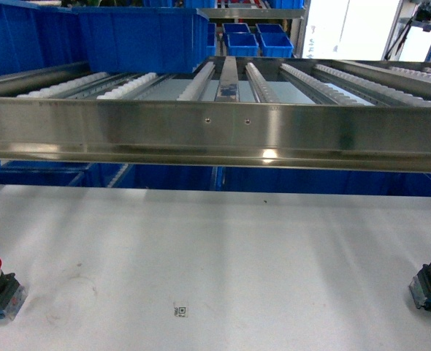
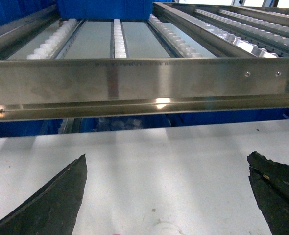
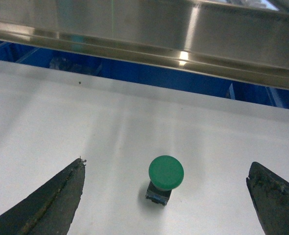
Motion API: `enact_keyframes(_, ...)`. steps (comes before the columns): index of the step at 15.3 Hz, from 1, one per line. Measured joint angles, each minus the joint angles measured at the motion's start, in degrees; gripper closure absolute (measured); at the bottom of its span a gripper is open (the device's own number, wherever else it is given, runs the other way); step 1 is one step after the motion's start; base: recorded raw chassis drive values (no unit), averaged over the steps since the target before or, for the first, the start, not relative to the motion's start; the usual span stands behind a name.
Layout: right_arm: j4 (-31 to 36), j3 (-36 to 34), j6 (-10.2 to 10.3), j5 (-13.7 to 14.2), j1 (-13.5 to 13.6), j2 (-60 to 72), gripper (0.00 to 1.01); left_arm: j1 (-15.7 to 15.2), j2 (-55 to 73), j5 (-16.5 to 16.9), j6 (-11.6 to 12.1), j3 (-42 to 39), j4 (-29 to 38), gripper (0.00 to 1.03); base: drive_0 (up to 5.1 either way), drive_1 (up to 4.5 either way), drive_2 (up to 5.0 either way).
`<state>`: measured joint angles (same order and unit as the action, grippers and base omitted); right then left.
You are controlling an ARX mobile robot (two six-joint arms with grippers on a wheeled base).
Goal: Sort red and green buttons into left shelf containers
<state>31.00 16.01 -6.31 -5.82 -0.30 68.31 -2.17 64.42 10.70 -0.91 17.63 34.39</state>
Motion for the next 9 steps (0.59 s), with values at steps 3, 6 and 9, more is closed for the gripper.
enact_keyframes(3,-8.52,13.05,-0.98,-3.48,-0.09,12.85,0.03,3.50,2.62,-1.16,-0.09,5.79,1.88,0.05,0.0,0.00,0.0)
enact_keyframes(6,-14.01,19.28,-0.61,-4.52,-0.11,19.37,0.03,3.30,2.97,-1.46,-0.09,5.77,1.81,0.05,0.0,0.00,0.0)
enact_keyframes(9,-17.27,23.50,-0.81,-4.09,-1.03,25.49,0.03,3.26,2.97,-1.44,-0.09,5.77,1.81,0.05,0.0,0.00,0.0)
